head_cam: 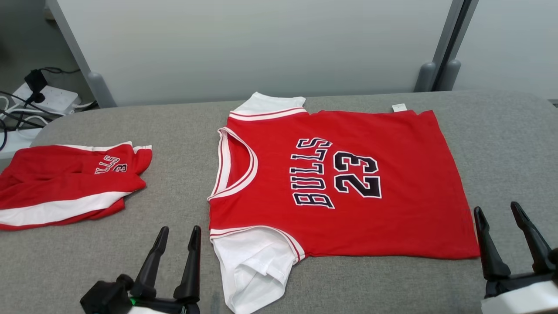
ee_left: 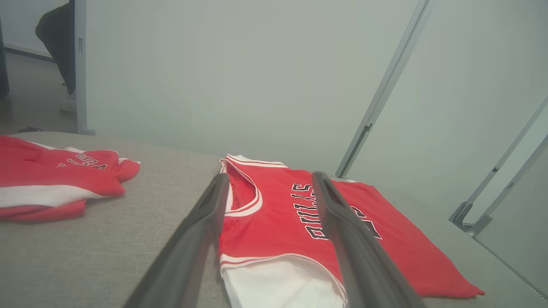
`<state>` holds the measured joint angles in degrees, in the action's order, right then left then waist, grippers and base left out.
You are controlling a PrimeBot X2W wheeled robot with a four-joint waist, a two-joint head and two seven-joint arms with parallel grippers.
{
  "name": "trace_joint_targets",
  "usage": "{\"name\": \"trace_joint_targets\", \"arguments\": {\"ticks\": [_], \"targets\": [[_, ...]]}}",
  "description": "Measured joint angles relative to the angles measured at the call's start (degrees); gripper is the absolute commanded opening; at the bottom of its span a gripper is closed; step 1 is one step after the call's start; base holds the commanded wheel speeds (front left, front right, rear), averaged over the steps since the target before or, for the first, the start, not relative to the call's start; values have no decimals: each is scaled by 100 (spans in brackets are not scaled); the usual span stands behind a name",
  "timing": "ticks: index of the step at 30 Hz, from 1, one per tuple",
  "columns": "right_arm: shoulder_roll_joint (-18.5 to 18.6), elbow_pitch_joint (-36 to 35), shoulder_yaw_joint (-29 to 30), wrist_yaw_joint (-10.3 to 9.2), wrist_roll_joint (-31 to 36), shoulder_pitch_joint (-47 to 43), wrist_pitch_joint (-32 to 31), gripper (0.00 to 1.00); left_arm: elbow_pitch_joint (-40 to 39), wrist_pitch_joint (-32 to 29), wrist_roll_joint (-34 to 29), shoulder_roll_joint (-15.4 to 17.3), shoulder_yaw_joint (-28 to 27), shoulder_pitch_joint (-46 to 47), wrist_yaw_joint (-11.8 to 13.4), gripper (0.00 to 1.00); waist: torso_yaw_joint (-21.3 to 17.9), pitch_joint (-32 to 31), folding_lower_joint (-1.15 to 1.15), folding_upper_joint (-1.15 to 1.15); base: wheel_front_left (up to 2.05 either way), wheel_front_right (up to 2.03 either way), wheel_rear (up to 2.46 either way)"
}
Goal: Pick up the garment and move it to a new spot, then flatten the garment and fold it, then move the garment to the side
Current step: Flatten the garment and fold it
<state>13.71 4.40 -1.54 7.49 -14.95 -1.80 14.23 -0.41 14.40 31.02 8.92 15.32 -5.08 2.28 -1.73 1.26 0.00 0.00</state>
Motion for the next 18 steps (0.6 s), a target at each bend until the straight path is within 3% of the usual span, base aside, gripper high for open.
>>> {"name": "trace_joint_targets", "arguments": {"ticks": [10, 18], "targets": [[-264, -358, 130, 0, -5, -625, 0, 100, -121, 1, -998, -405, -606, -701, -425, 100, -115, -182, 0, 0, 0, 0, 0], [-271, -380, 136, 0, -7, -822, 0, 100, -75, 1, -1169, -498, -728, -887, -631, 100, -107, -217, 0, 0, 0, 0, 0]]}}
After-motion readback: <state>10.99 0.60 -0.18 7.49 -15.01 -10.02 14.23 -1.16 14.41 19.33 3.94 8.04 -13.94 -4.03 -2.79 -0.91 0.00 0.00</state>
